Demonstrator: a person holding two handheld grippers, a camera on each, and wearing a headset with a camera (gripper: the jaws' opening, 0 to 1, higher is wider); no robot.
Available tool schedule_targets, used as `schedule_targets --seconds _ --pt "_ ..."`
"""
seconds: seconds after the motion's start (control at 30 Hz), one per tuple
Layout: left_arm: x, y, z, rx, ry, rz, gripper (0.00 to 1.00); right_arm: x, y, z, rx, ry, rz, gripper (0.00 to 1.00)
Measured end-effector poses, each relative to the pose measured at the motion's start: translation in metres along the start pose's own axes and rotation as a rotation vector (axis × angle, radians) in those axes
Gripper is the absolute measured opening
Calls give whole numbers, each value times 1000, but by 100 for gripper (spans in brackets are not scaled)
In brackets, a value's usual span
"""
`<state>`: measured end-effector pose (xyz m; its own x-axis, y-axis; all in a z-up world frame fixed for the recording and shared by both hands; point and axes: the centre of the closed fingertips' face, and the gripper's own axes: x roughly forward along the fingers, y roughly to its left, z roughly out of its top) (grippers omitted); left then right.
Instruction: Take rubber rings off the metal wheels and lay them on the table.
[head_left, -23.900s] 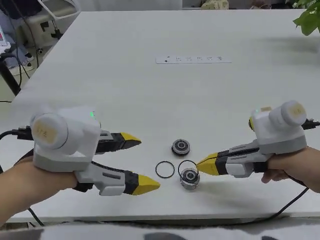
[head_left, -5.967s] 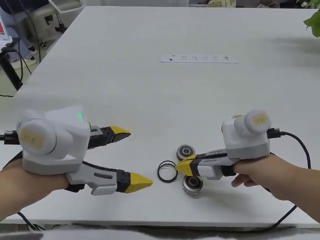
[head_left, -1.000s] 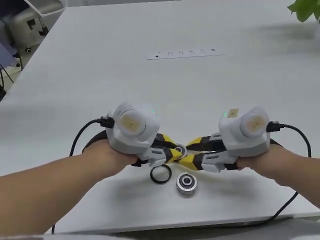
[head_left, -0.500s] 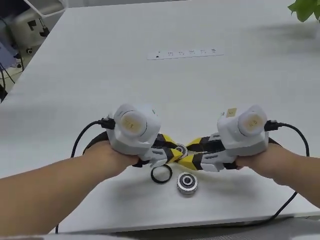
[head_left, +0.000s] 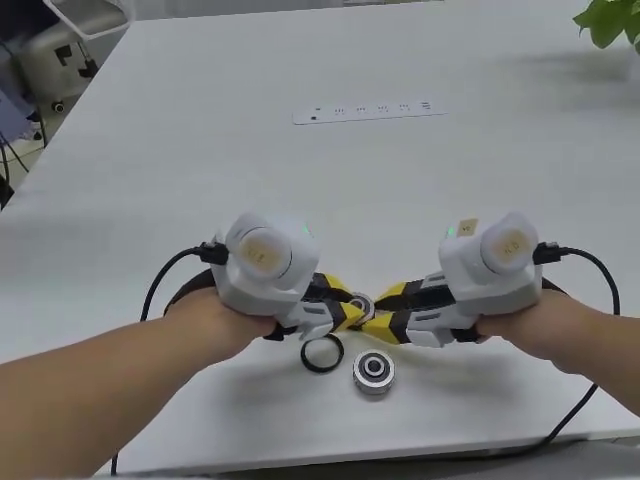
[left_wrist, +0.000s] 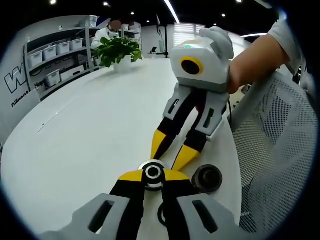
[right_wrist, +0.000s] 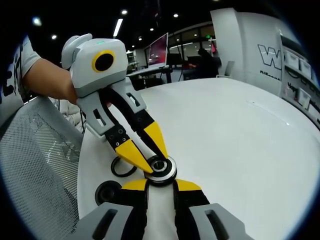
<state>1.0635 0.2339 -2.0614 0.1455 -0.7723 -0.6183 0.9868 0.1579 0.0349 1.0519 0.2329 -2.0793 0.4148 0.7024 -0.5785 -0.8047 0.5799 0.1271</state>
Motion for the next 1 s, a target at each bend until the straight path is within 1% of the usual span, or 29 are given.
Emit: schedule_targets --seconds 0.13,0.2,0.37,0.5,0.63,0.67,0.7,0.73,0.8,1.0 --pt "0 0 0 -3 -1 0 7 -1 -1 -3 -1 9 3 13" --pt "0 0 0 -4 -1 1 7 -2 -1 -3 10 7 3 12" --pt "0 0 0 -7 1 3 7 -2 -1 -3 12 9 2 10" --pt "0 0 0 -10 0 7 7 -3 -2 -5 22 16 2 4" --pt "0 0 0 -10 3 9 7 -3 -1 -5 31 18 -1 2" --pt "0 0 0 -10 3 10 7 -3 -2 -5 37 21 -4 0" --pt "0 0 0 -11 2 10 7 -3 -3 -5 45 18 -2 0" --pt "0 0 0 -12 1 11 7 -3 -3 -5 69 22 -3 0" --pt "0 0 0 -13 -1 11 7 -3 -3 -5 81 22 -3 0" --pt "1 0 0 -16 0 18 7 -4 -7 -5 154 16 -3 0"
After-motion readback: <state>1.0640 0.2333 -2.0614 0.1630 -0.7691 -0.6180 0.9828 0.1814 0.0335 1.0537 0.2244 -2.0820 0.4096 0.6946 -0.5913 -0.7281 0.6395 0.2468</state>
